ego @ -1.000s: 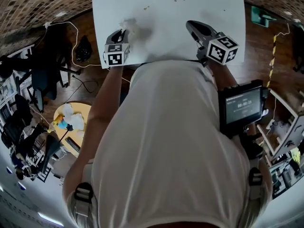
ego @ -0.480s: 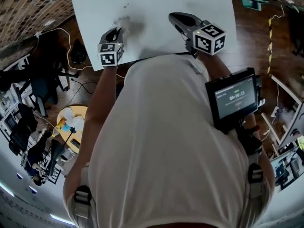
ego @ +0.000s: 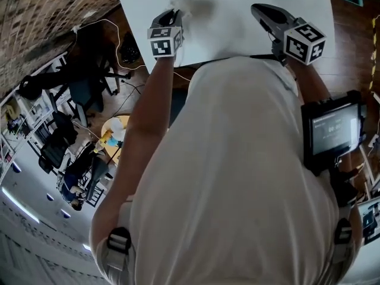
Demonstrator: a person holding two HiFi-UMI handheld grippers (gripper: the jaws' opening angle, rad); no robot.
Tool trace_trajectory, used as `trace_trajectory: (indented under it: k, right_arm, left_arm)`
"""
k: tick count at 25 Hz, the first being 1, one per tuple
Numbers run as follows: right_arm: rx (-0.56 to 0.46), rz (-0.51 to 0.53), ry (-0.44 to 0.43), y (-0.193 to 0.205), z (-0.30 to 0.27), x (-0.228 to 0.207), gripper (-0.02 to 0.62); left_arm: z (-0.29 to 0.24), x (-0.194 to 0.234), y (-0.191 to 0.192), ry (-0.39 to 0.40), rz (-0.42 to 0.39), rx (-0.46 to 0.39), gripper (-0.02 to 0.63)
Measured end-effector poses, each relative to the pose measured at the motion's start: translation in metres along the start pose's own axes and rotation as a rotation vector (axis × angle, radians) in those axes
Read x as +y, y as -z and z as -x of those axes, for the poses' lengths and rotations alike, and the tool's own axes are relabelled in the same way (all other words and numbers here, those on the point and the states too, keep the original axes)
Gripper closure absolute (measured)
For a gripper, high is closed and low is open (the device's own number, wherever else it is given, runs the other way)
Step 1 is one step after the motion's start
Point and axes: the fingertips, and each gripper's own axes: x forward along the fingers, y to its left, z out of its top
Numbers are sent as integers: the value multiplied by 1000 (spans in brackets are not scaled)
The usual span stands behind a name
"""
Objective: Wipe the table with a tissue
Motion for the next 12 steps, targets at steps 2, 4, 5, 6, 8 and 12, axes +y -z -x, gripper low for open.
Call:
trace_trajectory:
  k: [2,4,5,6,8,12]
  right_arm:
    - [-5,-7,9,-1,9,-5,588]
    - [-11,-15,23,-4,22,-13,588]
    - [-14,-21,32,-6,27,-16,588]
    - [-16,-25,40,-8,29,-19,588]
    - [-21,-31,56,-13,34,-25,588]
    - [-39,-46,80,-9,44,-31,588]
  left_arm:
    - [-9,-3,-9,-3,6,4,558]
    - [-18,-7,-20,-8,11,11,558]
    - [-23,-7,-24,-14,16,18,558]
    - [-27,-3,-27,-24,23,26,558]
    - [-34,6,-32,-57,36,41,558]
    - [-37,13,-32,-107,91,65,557]
